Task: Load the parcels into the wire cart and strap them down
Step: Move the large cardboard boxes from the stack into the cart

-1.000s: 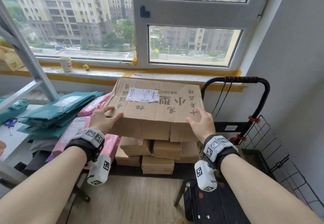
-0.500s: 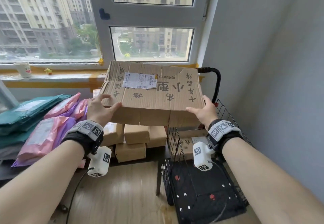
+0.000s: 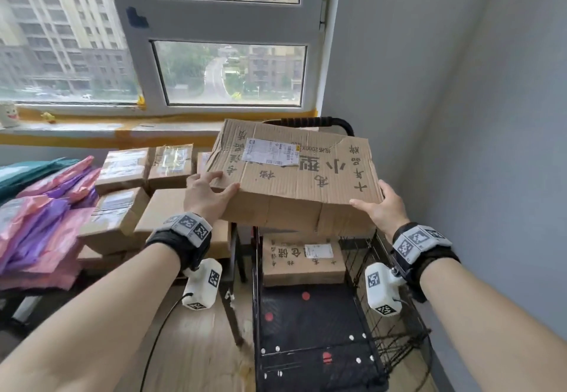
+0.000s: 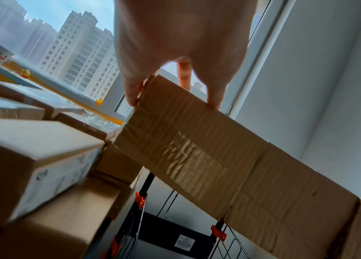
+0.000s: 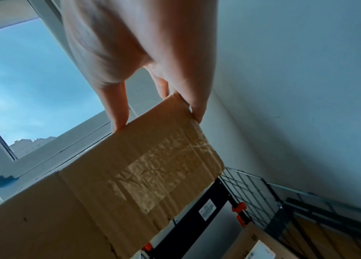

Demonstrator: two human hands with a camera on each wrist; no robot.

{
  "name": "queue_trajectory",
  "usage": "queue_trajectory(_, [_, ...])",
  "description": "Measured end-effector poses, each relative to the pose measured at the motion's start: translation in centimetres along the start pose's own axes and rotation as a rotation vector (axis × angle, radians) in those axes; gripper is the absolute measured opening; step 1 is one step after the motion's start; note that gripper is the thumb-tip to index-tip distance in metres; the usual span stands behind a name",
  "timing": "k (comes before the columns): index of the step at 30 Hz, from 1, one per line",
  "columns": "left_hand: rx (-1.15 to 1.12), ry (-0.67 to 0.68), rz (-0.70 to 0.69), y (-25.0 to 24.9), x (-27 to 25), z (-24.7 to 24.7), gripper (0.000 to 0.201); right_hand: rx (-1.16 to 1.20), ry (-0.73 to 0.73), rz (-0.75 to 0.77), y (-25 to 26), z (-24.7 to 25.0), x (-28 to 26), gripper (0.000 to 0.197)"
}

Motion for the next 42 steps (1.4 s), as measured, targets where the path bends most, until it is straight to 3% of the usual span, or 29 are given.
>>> queue_trajectory(4, [0.048,0.012,0.071,-2.5,-2.3,-6.2,0.057,-0.019,0.069,-0.047,-4.3,4.8,2.6,0.074])
queue_trajectory(11, [0.132,0.054,0.194,-2.6,-5.1,-12.9,0.06,-0.051,0.219,-0.104,-10.5,8.3,4.7,0.058])
queue_trajectory(21, [0.272,0.178,0.363,1.2,-7.2,-18.3,0.059,-0.167,0.458,-0.307,-16.7,5.3,6.1,0.063])
queue_trajectory(34, [0.423,0.388,0.399,4.8,-5.8,-22.7,0.076,-0.273,0.5,-0.44,-20.7,2.7,9.0,0.069])
queue_trajectory(42, [0.485,0.503,0.415,6.6,-6.0,-24.7,0.073,-0.386,0.543,-0.516,-25.3,0.4,8.9,0.079])
Point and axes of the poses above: each hand's wrist, its own x-axis towards the middle knuckle, its own z-axis out of the back of the hand, y = z × x, the point moved 2 cm from there along x, towards the middle knuckle
